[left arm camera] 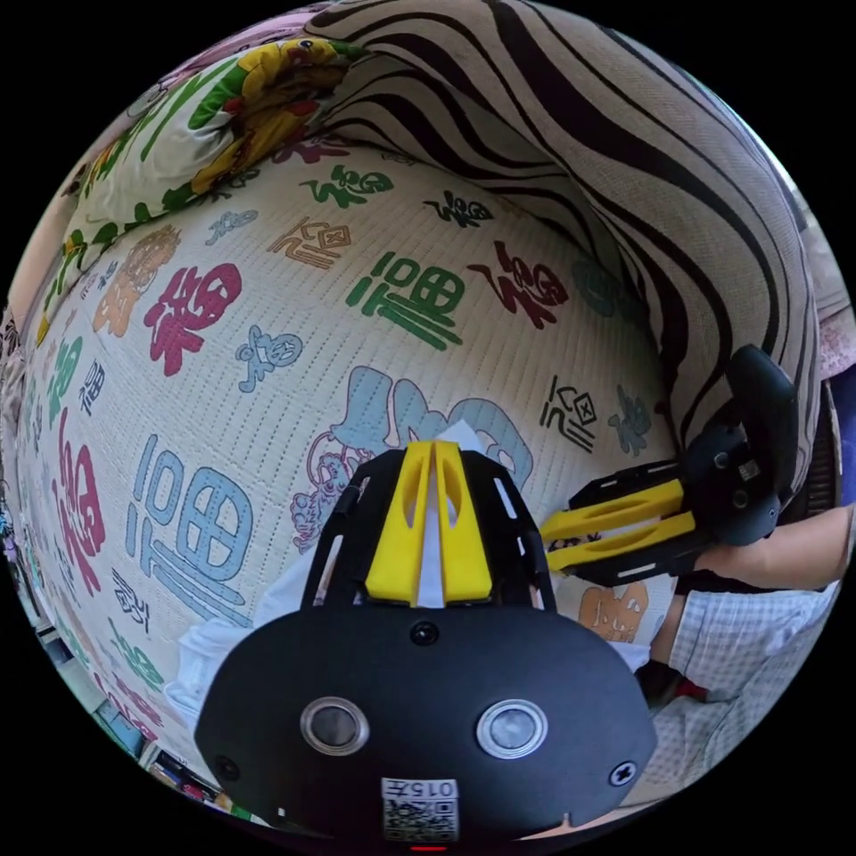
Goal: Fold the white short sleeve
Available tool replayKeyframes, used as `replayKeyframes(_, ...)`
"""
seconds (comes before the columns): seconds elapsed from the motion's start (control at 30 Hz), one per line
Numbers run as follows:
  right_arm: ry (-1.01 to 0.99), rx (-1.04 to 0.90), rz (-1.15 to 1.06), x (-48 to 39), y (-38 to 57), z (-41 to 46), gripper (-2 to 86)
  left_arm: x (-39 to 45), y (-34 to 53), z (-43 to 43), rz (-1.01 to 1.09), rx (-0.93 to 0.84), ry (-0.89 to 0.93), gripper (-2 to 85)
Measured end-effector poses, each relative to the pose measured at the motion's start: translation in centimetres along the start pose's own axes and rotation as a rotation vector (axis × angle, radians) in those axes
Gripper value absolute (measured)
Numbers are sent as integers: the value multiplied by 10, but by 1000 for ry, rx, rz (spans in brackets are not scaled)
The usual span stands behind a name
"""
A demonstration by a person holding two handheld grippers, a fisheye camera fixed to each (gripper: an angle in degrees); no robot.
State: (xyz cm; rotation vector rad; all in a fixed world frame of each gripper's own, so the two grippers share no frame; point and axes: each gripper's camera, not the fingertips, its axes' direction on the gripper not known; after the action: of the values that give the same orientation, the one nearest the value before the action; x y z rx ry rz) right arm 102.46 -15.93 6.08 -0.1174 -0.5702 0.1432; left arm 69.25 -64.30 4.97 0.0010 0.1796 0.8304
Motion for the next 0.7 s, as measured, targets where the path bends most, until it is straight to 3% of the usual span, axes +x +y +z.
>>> replayKeyframes(0.27,55,68,77,-19,-13,-2,-4,9,-4,-8,38,104,8,-4)
replayKeyframes(0.47,75,22,93,-48,-30,22,-5,6,13,-2,11,82,30,-1)
replayKeyframes(0.7,132,2,79,-102,-48,31,-2,-30,156,-77,-226,261,76,15)
